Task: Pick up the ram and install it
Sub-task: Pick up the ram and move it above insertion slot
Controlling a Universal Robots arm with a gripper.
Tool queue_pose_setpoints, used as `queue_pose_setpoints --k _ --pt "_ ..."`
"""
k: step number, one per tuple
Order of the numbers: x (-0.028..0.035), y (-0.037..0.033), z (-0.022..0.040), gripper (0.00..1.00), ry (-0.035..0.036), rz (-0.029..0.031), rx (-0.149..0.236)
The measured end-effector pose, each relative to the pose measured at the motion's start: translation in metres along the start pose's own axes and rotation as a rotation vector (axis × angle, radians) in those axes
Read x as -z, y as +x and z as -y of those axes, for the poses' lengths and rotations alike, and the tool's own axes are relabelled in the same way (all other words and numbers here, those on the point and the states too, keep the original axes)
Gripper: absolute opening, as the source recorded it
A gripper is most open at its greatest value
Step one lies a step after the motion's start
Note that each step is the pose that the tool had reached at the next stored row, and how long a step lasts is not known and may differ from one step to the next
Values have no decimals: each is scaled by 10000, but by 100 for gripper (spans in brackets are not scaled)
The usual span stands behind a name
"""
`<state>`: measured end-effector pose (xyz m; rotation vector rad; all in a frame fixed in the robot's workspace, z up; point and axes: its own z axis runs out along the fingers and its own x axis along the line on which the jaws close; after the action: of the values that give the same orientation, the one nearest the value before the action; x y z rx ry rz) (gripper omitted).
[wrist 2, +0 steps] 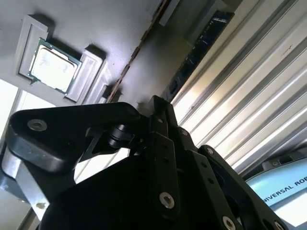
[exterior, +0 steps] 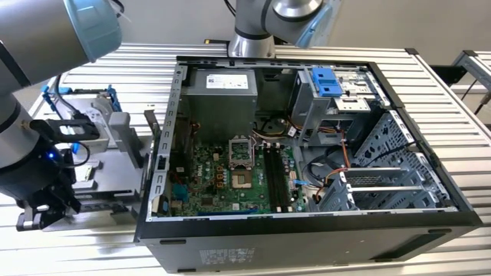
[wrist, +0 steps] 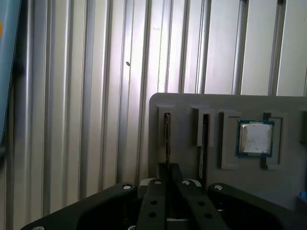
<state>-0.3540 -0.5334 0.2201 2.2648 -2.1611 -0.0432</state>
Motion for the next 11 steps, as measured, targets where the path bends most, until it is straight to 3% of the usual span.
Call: queue_pose_setpoints --k 2,11 --pt "45 0 -1 0 -1 0 -17" --pt "452 -6 -12 0 0 1 -18"
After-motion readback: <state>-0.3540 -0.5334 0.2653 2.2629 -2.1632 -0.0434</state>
